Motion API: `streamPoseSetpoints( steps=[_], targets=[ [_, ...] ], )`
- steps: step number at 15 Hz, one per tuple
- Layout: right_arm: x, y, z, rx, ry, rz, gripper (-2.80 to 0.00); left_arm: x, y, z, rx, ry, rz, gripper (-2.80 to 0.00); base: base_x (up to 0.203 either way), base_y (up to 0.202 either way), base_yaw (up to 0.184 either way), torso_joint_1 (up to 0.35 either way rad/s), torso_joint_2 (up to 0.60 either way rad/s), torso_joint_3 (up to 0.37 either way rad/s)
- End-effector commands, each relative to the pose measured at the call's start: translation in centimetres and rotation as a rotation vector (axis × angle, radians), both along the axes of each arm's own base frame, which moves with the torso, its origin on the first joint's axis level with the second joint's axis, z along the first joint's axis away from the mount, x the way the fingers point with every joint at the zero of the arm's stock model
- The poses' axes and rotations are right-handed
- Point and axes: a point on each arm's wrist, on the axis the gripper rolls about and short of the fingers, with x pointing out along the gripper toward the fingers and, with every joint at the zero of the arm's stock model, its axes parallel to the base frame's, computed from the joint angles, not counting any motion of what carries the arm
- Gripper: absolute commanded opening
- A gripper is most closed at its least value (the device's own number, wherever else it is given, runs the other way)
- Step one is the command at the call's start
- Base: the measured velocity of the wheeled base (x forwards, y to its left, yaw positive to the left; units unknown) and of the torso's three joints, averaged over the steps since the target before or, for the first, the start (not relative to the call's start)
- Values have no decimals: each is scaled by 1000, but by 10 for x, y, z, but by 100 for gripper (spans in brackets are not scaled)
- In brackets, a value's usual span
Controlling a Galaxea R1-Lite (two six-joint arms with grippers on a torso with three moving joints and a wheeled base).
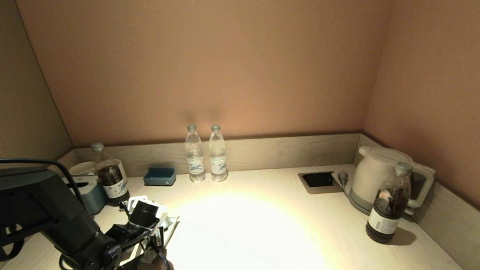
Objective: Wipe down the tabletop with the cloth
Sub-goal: Sweep the stains on the table
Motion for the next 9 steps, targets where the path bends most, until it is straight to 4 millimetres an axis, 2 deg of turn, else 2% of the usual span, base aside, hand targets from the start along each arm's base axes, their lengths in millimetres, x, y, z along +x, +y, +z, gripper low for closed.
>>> streamPoseSetpoints(
  steps=[1,3,5,7,9],
  targets=[
    [0,0,0,-1,0,1,-280,21,2,-17,14,4,23,-280,0,0,0,0,0,0],
    [0,0,0,-2,1,1,-280,31,-2,-18,19,-3,14,-280,0,0,0,0,0,0],
    [0,0,0,-1,1,1,-280,39,-21,-10,7,-49,-35,-280,0,0,0,0,0,0],
    [0,0,0,-1,1,1,-280,36,-43,-7,-1,-67,-96,-280,0,0,0,0,0,0],
    [0,0,0,-2,-1,1,-280,23,-69,-3,-9,-80,-167,-280,0,0,0,0,0,0]
  ],
)
